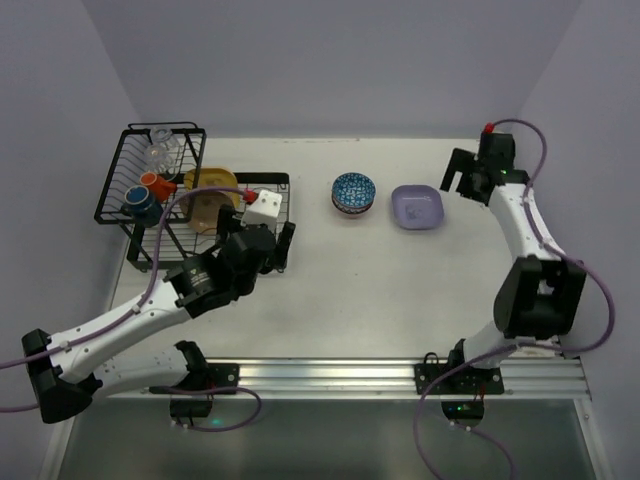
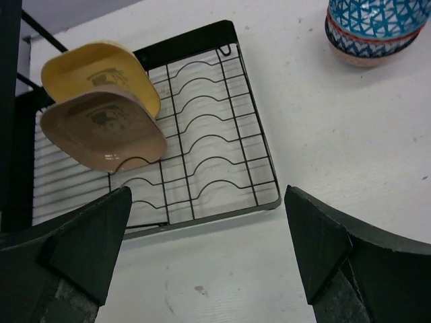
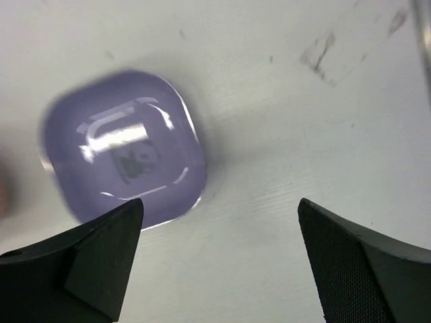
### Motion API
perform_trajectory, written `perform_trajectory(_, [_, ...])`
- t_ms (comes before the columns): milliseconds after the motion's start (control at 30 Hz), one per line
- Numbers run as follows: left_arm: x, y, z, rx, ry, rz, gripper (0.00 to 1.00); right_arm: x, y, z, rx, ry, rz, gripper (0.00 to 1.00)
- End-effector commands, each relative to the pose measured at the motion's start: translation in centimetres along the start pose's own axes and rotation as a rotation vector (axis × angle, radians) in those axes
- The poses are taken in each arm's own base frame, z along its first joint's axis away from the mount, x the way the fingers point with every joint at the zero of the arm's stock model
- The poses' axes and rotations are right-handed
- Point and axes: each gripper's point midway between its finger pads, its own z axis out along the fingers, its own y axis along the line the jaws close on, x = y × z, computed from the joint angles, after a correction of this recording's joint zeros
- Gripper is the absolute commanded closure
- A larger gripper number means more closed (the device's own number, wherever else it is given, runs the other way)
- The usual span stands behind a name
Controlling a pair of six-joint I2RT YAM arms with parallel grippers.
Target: Unload the mixed dishes from the dish rack
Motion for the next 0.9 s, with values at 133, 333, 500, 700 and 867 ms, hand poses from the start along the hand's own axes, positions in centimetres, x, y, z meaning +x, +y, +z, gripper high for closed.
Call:
perform_trajectory(133, [-4.3, 1.4, 0.3, -0.214, -0.04, -0.574, 0.0, -2.7, 8.0, -20.8, -0.716, -0.534, 0.167, 0.01])
perform_trajectory(333, [-5.5, 3.7, 4.3, -0.338, -0.136, -0.878, 0.0, 5.9, 12.1, -24.9, -1.234, -0.426, 0.237, 0.01])
perform_trajectory(500, [-5.5, 6.0, 6.7, -0.556, -0.25, -1.01, 0.0, 10.5, 12.3, -23.6, -1.275, -0.246, 0.256, 0.01])
perform_trajectory(700, [-2.9, 6.8, 10.9, -0.8, -0.295, -0.921, 0.0, 12.4, 11.9, -24.2, -1.262, -0.231, 0.192, 0.01])
perform_trajectory(867, [0.2, 9.2, 13.7, -0.942, -0.244, -0.844, 0.05, 13.0, 11.5, -25.3, -1.242, -0.245, 0.14, 0.01])
